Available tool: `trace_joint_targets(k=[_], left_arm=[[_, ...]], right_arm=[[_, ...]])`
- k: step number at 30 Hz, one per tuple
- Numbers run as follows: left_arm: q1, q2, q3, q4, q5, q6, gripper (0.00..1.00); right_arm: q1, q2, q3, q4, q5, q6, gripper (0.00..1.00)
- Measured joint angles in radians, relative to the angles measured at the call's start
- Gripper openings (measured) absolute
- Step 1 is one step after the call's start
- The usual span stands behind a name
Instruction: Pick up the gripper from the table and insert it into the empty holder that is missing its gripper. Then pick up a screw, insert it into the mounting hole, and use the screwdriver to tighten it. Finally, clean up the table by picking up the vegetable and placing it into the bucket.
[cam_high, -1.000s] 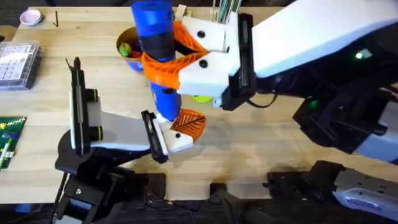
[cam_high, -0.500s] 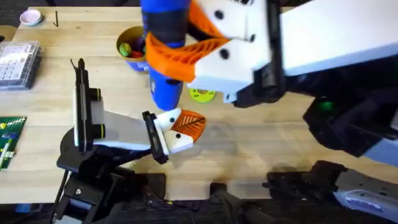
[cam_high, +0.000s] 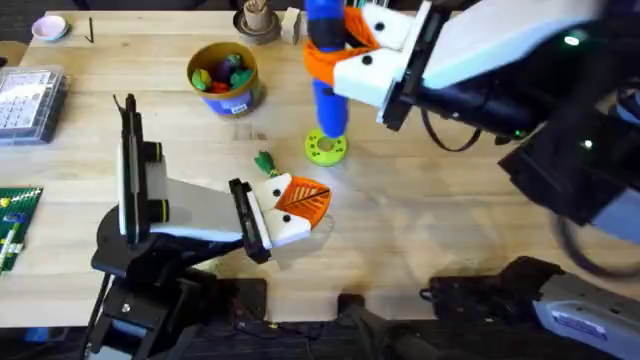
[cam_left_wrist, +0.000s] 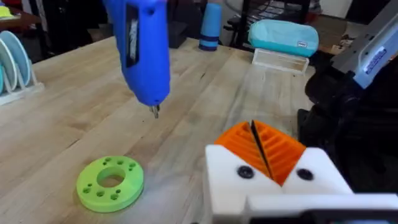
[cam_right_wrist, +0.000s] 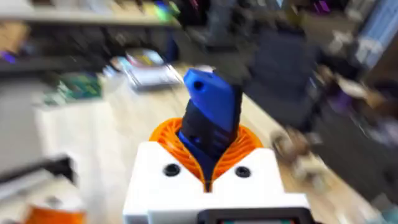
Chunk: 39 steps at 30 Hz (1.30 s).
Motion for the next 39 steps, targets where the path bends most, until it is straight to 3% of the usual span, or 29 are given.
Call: trace_joint_targets(k=[6, 12, 23, 27, 33, 35, 39], left_arm=[[0.000, 0.000, 0.000, 0.000, 0.000, 0.000, 0.005], [0.000, 0.000, 0.000, 0.000, 0.000, 0.000, 0.005], [0.000, 0.000, 0.000, 0.000, 0.000, 0.000, 0.005], [0.000, 0.000, 0.000, 0.000, 0.000, 0.000, 0.005], [0.000, 0.000, 0.000, 0.000, 0.000, 0.000, 0.005], [0.000, 0.000, 0.000, 0.000, 0.000, 0.000, 0.005], [0.000, 0.000, 0.000, 0.000, 0.000, 0.000, 0.005]], right_arm=[[-0.200, 0.147, 0.096, -0.337, 0.075, -0.238, 0.018], [-0.312, 0.321, 0.247, -0.491, 0.205, -0.454, 0.018], [-0.294, 0.639, 0.301, -0.492, 0.530, -0.852, 0.018], [-0.284, 0.742, 0.307, -0.481, 0.632, -0.918, 0.018], [-0.275, 0.780, 0.343, -0.478, 0.697, -0.934, 0.028], [-0.271, 0.780, 0.346, -0.482, 0.708, -0.929, 0.158], [-0.268, 0.780, 0.351, -0.472, 0.722, -0.906, 0.618]])
